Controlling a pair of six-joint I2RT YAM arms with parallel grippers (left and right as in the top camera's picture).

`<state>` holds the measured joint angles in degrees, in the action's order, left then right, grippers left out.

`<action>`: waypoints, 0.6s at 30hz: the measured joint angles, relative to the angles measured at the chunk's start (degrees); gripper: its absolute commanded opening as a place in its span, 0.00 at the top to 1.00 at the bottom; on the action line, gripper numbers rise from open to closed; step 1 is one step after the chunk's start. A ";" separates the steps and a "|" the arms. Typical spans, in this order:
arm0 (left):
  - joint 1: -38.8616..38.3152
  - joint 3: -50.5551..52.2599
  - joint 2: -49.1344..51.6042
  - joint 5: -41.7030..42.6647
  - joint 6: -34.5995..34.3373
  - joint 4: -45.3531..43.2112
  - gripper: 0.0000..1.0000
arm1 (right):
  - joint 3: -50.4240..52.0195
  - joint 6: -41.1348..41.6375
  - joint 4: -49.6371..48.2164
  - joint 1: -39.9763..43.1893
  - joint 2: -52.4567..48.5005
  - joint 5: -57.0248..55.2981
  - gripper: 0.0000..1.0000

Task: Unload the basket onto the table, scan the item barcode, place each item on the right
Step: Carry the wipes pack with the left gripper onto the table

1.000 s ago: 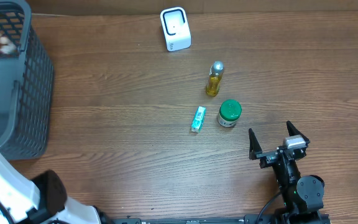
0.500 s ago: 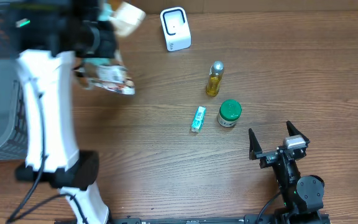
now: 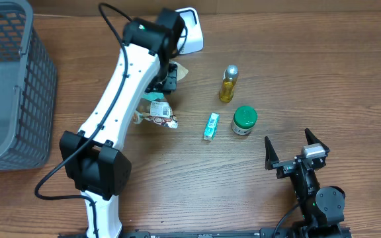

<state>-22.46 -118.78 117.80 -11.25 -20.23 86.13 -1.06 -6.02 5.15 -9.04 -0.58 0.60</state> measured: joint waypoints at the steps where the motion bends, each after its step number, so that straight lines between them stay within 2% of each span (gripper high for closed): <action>1: -0.07 0.96 0.00 -0.70 -0.74 -0.68 0.92 | 0.00 0.02 0.00 0.00 0.00 0.00 0.00; 11: 2.58 12.37 -0.02 -4.28 -3.82 -9.05 0.90 | 0.00 0.02 0.02 0.00 0.00 0.02 0.00; 18: 7.13 23.47 -0.02 -4.44 -3.85 -16.37 0.83 | 0.00 0.02 -0.02 0.00 0.00 0.00 0.00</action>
<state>-15.33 -95.31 117.78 -15.68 -24.08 69.76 -1.06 -6.00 5.13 -9.04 -0.58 0.60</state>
